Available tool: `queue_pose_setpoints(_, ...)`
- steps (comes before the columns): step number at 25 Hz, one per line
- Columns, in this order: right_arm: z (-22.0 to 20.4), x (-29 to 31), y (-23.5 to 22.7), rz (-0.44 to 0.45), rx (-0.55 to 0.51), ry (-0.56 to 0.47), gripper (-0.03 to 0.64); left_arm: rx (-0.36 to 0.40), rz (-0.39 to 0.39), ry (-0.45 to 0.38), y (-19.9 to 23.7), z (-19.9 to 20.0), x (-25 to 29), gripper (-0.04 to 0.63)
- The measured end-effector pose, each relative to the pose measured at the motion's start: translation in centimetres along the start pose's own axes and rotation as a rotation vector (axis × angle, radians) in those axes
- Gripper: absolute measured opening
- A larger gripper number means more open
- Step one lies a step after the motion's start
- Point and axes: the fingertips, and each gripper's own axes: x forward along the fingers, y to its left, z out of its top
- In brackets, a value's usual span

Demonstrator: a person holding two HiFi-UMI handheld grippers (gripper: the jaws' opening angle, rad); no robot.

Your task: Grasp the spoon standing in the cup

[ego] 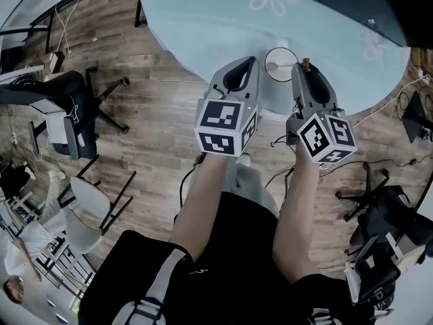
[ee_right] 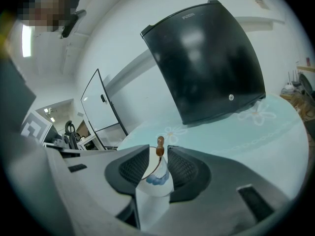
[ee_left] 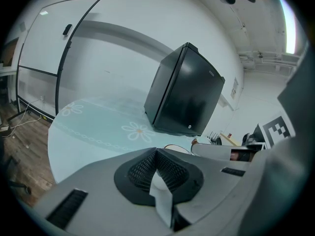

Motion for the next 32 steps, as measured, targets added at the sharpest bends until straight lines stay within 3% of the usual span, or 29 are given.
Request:
queue_pose_setpoints(4,0.0,0.1,-0.3,-0.028,-0.008,-0.002,0.057,0.003,-0.011,-0.001,-0.1,0.2,0.1,0.011)
queue_pose_setpoints(23,3.9,0.3,2.0,-0.007,-0.071,-0.024,0.052,0.037,-0.060,-0.069,-0.3,5.3,0.3,0.011)
queue_pose_setpoints(32,7.3,-0.9,3.5,0.023,-0.099,-0.084,0.052,0.072,-0.100,-0.123,-1.9,8.6,-0.1,0.011)
